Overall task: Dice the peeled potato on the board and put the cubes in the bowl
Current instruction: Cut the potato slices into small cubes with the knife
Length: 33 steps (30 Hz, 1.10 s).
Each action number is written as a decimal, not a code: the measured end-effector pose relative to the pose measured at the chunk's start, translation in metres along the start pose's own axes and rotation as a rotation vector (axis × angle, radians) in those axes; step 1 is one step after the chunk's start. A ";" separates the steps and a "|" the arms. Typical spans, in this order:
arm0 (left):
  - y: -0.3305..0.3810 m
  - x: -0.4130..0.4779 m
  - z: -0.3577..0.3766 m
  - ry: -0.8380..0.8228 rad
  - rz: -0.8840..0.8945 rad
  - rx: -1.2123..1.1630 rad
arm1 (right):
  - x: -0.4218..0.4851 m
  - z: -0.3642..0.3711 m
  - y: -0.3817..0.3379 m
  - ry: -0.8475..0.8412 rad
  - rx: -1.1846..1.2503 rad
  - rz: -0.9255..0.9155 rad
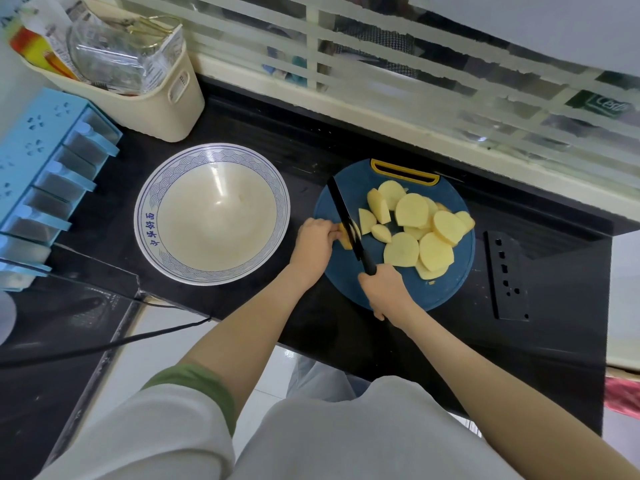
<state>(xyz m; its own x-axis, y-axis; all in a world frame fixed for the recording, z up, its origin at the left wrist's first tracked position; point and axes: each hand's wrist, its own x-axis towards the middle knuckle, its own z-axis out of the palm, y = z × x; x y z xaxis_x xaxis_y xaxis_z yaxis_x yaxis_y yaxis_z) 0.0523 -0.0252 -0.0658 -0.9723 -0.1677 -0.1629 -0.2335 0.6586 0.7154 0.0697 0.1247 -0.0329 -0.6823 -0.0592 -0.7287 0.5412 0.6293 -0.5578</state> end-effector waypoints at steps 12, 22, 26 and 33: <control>-0.006 -0.003 0.002 0.024 0.063 0.072 | 0.019 0.012 -0.004 0.036 -0.050 0.030; 0.001 -0.016 0.004 -0.082 0.122 0.266 | 0.008 0.007 -0.006 0.047 0.056 -0.039; 0.008 -0.007 -0.003 -0.108 0.098 0.431 | 0.003 -0.013 -0.008 0.110 -0.222 -0.154; 0.035 0.013 -0.020 -0.208 0.093 0.445 | -0.007 -0.044 -0.013 0.445 -0.630 -0.264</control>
<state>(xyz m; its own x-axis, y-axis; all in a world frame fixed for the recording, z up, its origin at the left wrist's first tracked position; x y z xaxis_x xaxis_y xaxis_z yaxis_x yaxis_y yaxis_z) 0.0320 -0.0191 -0.0298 -0.9606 0.0268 -0.2767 -0.0843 0.9204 0.3819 0.0460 0.1510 -0.0028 -0.9519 -0.0360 -0.3042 0.0480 0.9633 -0.2640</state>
